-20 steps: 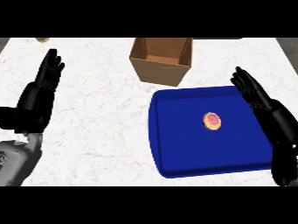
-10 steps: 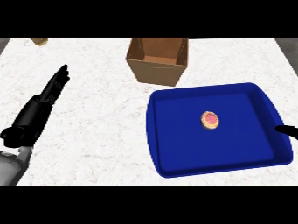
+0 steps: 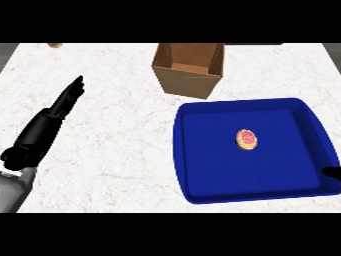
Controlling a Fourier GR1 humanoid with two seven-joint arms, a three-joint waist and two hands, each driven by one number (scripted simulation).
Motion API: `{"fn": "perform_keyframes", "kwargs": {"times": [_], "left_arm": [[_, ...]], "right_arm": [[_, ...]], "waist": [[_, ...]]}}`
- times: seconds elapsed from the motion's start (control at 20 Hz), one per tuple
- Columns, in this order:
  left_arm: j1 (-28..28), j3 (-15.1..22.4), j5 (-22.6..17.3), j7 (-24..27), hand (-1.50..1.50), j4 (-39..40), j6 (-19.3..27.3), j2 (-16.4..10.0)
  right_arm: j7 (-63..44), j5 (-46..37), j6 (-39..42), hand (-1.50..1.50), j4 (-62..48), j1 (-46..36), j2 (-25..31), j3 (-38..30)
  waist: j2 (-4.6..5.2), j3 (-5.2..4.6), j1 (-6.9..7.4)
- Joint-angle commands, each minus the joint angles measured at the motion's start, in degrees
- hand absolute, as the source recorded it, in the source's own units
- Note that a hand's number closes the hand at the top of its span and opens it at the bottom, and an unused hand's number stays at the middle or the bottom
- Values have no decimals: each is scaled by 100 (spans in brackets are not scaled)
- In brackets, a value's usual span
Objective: Pick the cupcake from the tray and place it in the cardboard box
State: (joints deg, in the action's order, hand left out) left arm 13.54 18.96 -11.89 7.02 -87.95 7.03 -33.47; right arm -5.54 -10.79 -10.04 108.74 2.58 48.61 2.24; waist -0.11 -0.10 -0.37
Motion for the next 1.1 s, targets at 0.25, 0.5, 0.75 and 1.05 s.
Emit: {"fn": "perform_keyframes", "kwargs": {"times": [0.25, 0.5, 0.75, 1.05], "left_arm": [[43, 168, 216, -94, 0, -66, 22, 302], [231, -254, -49, 149, 0, 355, -449, 123], [349, -52, 362, -279, 0, 58, -166, 399], [31, -189, 516, 248, 0, 454, -296, 661]], "right_arm": [[-2301, -737, 1747, -150, 676, -778, 817, 1225], [-3760, -978, 2625, -150, 1015, -1600, 520, 2101], [-4967, -943, 3377, -150, 478, -2719, -591, 2803], [-5765, -1089, 3584, -150, 176, -2861, -1547, 3037]], "waist": [[23, -9, 209], [38, -12, 186], [29, 1, 186], [12, 4, 78]]}}
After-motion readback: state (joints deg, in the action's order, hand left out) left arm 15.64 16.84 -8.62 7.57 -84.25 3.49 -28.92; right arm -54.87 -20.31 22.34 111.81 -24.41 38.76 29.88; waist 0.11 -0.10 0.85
